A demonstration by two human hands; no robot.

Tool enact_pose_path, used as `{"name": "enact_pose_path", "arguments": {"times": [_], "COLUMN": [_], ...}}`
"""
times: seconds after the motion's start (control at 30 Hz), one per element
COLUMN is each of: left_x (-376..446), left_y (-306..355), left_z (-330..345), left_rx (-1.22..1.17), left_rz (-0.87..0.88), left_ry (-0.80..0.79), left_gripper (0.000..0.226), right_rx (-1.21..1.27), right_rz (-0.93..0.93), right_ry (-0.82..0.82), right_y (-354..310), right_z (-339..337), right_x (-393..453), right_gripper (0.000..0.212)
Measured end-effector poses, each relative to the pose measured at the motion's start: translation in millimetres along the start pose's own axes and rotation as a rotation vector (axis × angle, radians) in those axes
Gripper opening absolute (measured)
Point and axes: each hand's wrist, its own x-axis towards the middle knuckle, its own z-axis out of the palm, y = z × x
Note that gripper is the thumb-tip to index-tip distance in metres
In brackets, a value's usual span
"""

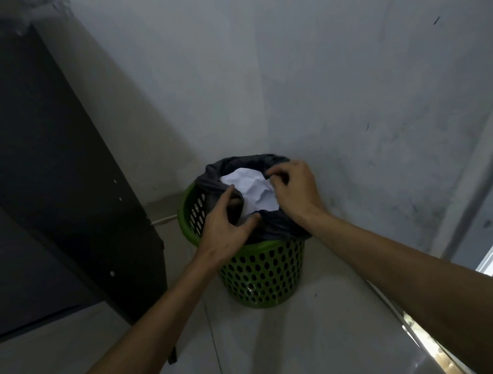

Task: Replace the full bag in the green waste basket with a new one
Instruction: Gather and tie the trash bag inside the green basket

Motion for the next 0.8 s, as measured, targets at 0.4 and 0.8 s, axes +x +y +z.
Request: {"name": "enact_pose_path", "arguments": {"times": [0.4,0.8], "left_x": [64,93], "left_y": [-15,-43], "left_z": [-23,0], "left_rx": [-0.657,-0.385], "left_rz": [-0.738,-0.502], "left_ry": [0.218,0.255], "left_gripper": [0.069,0.033], "right_rx": [-0.052,0.312], "right_rz": [0.195,0.628], "right_ry": [-0.394,-0.119], "right_y": [9,26], "right_z": [8,31], "right_x": [-6,49], "right_gripper": [0.022,0.054]}}
